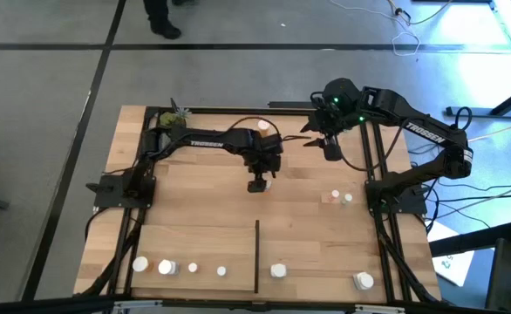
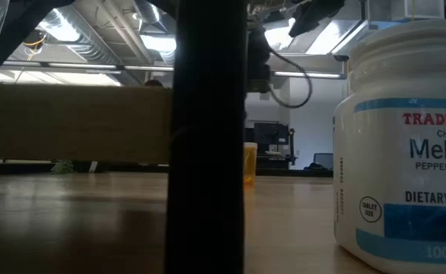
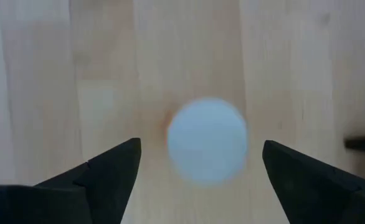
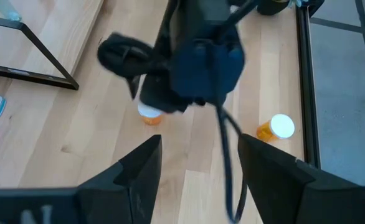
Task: Pick and place medicine bottles onto shelf by color
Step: Put the bottom big orange pill bottle on the shelf aligned with the other big orange pill bottle
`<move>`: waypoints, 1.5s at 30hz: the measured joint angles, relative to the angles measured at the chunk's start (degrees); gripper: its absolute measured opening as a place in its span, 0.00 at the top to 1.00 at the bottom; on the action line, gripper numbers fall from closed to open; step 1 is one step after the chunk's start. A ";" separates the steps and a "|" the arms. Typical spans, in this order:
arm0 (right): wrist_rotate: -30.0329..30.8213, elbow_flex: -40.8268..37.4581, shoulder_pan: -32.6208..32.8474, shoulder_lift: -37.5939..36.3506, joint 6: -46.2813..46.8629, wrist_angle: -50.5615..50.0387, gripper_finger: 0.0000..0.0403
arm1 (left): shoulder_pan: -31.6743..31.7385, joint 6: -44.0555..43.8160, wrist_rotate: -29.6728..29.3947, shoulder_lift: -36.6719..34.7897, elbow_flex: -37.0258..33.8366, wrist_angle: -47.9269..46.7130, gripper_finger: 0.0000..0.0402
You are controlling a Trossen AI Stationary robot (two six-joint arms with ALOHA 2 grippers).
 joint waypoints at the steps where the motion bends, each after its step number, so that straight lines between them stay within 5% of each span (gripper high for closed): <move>1: 0.00 0.00 0.00 0.00 0.00 0.01 0.47 | -0.24 0.00 -0.11 0.36 0.12 1.24 0.18; 13: 0.01 0.00 0.00 0.02 0.00 0.01 0.47 | -1.75 0.00 -9.22 1.50 0.12 1.85 0.18; 34: 0.02 0.02 0.00 0.02 0.00 0.02 0.47 | -2.51 -0.34 -10.73 1.67 0.08 2.92 0.18; 45: 0.02 0.00 0.00 0.02 0.00 0.01 0.47 | -2.12 -3.03 -11.08 1.67 0.08 2.35 0.41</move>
